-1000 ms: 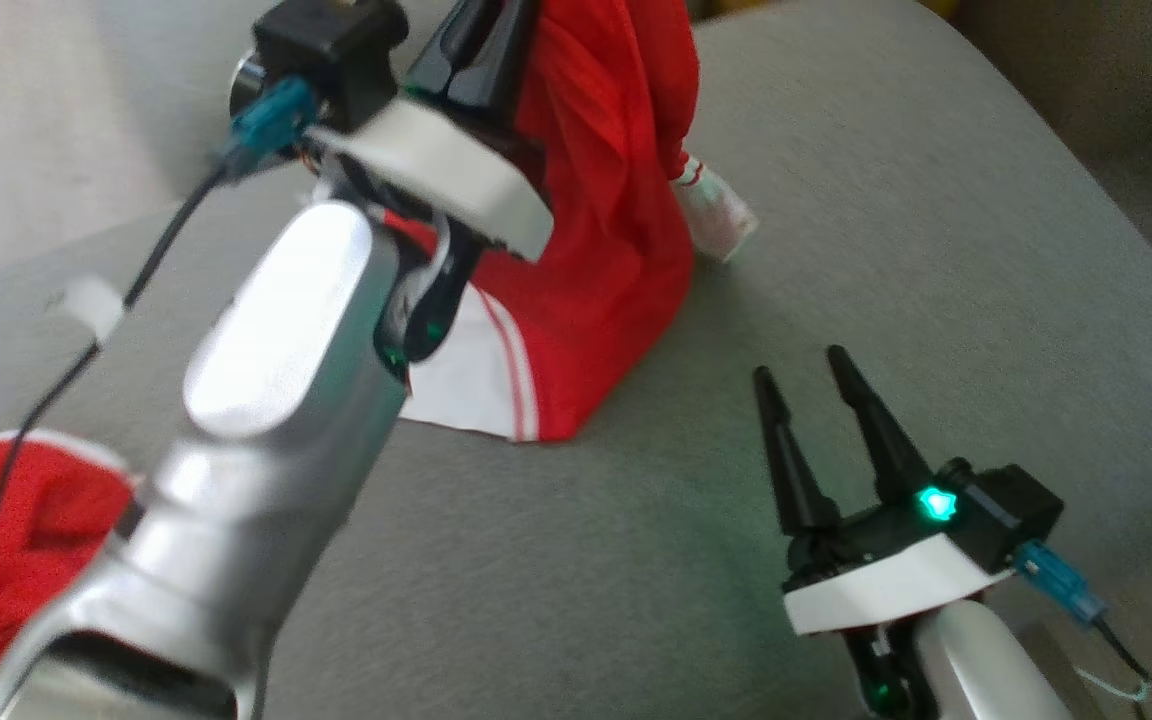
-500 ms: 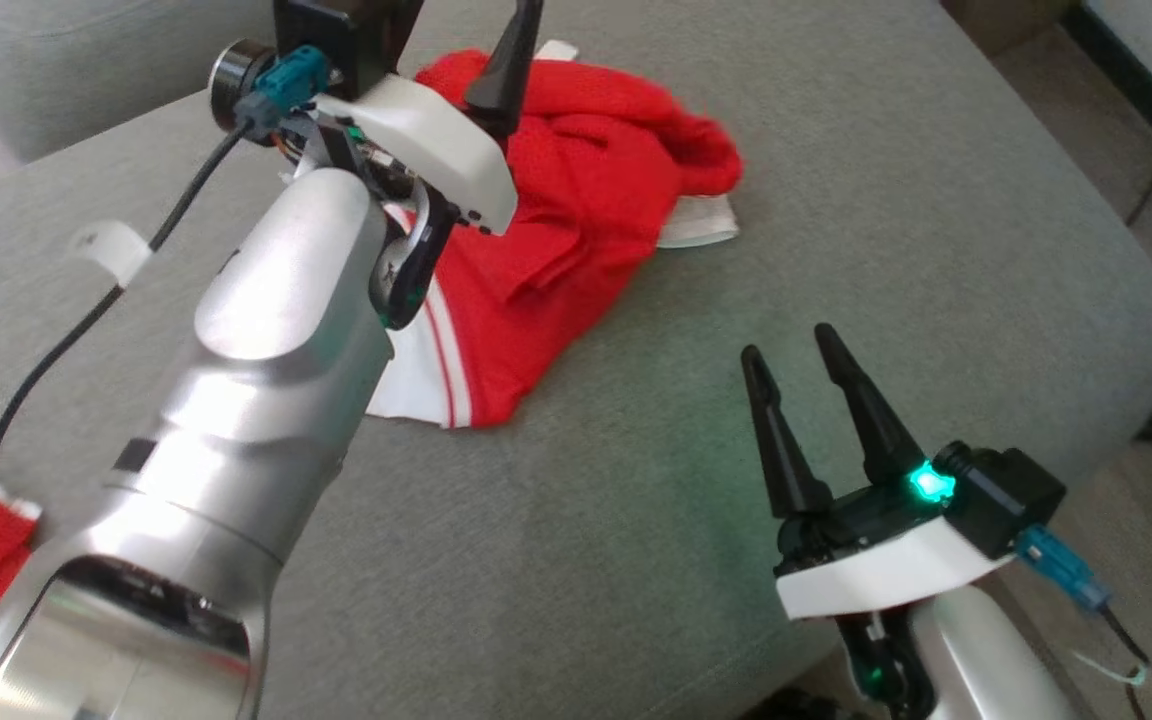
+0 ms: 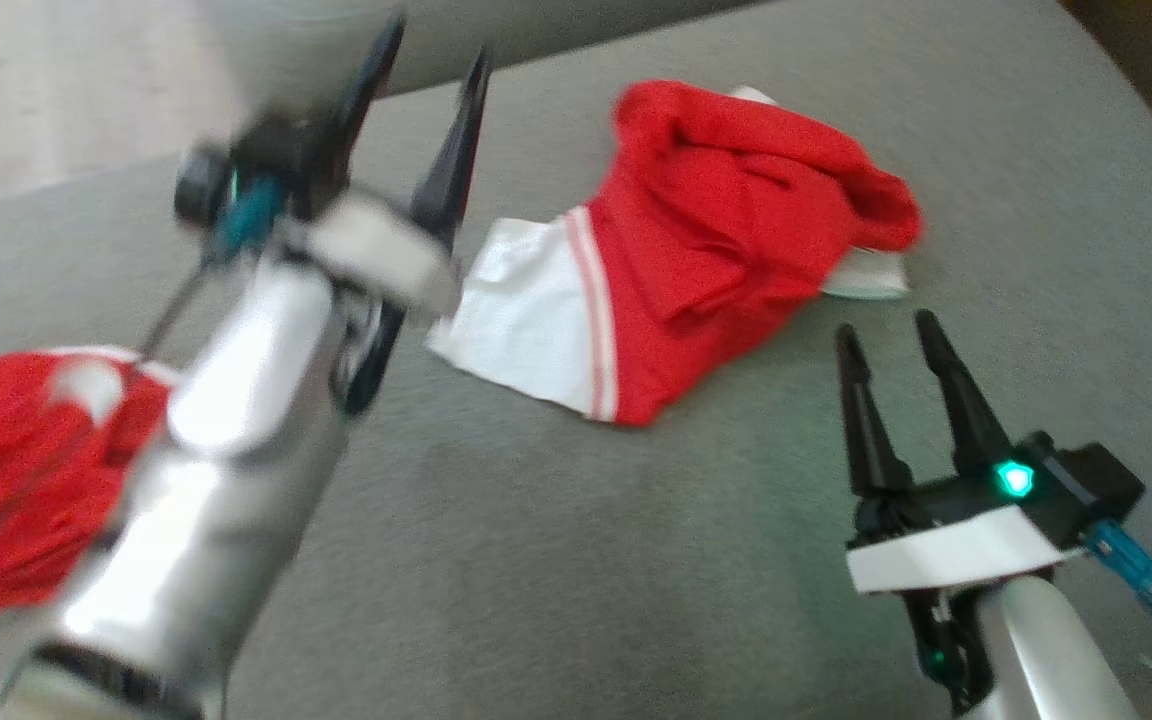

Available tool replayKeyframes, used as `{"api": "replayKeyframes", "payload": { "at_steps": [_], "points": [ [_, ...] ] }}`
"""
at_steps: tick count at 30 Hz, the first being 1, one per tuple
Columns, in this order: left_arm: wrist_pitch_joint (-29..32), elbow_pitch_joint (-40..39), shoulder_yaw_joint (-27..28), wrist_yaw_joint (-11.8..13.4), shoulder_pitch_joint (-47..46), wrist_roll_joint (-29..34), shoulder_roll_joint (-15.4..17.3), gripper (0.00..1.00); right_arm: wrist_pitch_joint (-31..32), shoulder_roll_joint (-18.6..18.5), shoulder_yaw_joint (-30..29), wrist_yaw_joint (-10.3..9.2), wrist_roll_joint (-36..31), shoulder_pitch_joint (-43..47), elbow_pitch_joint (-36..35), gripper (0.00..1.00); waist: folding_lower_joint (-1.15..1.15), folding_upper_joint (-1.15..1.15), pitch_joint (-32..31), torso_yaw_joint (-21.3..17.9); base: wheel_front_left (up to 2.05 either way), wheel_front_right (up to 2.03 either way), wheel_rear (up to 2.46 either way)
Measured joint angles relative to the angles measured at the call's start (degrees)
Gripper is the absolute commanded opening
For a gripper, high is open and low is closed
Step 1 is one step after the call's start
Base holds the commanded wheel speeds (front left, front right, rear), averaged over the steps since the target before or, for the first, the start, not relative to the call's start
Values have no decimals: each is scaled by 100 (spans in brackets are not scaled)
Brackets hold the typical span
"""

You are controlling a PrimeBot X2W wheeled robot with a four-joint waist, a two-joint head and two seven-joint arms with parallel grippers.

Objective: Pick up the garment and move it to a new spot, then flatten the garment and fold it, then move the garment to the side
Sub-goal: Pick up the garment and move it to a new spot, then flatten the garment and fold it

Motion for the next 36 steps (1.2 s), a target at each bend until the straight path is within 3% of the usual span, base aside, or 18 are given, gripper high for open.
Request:
{"api": "replayKeyframes", "payload": {
  "at_steps": [8,12,14,17,24,36],
  "points": [
    [-97,-1199,425,702,2187,-81,450,100,0,1,-446,0,-256,432,102,100,0,0,-325,896,0,0,0],
    [-113,-2260,884,1157,3494,88,437,100,0,3,-573,0,-316,569,130,100,-1,0,-487,1215,0,0,0],
    [-113,-2562,1035,1237,4101,153,353,100,0,4,-672,0,-348,655,142,100,-1,0,-556,1341,0,0,0],
    [-113,-2792,1195,1228,4648,230,214,100,0,4,-730,0,-369,733,199,100,-2,0,-624,1509,0,0,0],
    [-113,-2922,1323,1020,4431,548,48,100,0,7,-788,0,-682,622,421,100,-1,0,-567,1756,0,0,0],
    [-113,-2641,1345,720,4307,766,-223,100,335,3,-1336,0,-2127,-1014,2488,100,1,0,-204,2136,0,0,0]
  ]
}}
